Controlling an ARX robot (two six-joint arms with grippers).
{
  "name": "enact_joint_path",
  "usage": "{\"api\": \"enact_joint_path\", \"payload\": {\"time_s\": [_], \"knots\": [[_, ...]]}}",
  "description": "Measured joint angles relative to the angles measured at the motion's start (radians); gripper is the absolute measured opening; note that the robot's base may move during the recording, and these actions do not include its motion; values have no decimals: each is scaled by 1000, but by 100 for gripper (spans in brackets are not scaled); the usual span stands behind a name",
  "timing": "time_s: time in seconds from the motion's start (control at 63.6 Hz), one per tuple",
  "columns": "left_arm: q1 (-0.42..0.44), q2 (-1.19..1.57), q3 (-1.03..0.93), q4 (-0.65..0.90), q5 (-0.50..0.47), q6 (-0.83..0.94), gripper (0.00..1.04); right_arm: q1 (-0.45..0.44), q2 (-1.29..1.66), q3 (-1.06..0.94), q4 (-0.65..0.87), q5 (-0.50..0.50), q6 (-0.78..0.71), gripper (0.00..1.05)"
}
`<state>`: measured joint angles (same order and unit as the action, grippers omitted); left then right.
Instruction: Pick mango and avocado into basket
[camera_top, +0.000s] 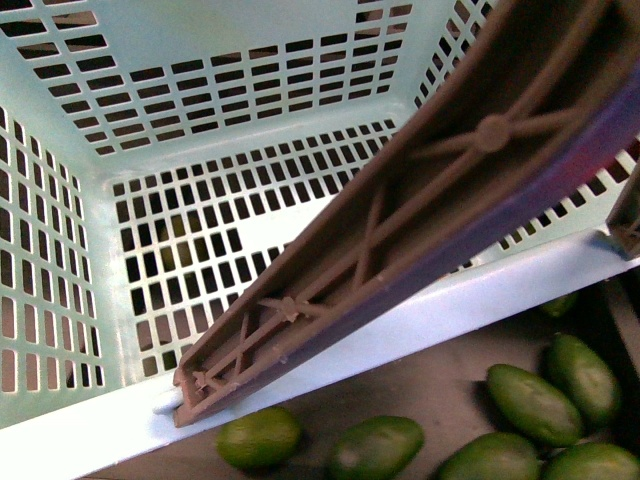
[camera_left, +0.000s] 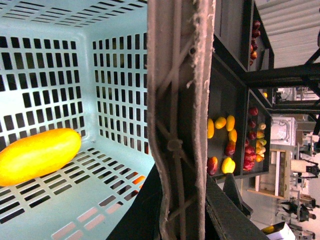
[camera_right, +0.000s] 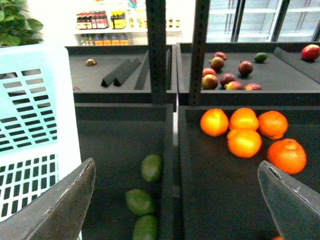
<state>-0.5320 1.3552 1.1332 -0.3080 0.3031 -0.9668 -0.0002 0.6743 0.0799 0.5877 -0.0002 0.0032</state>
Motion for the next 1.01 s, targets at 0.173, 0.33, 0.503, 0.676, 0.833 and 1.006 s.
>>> {"api": "enact_joint_path", "payload": {"time_s": [0.173, 0.33, 0.503, 0.676, 0.833, 1.006], "knots": [[0, 0, 0, 0, 6, -2, 9, 0, 0, -1, 0, 0, 0, 96], [0, 0, 0, 0, 5, -2, 9, 0, 0, -1, 0, 0, 0, 96], [13, -2, 0, 0, -19, 0, 9, 0, -1, -1, 0, -8, 0, 96], [8, -1, 0, 0, -8, 7, 9, 4, 72, 154, -404, 240, 167, 96], [2, -1, 0, 0, 12, -4, 9, -146, 377, 256, -330, 100, 229, 96], [-1, -1, 0, 0, 8, -3, 9, -242, 892, 440, -24, -9, 173, 96]]}}
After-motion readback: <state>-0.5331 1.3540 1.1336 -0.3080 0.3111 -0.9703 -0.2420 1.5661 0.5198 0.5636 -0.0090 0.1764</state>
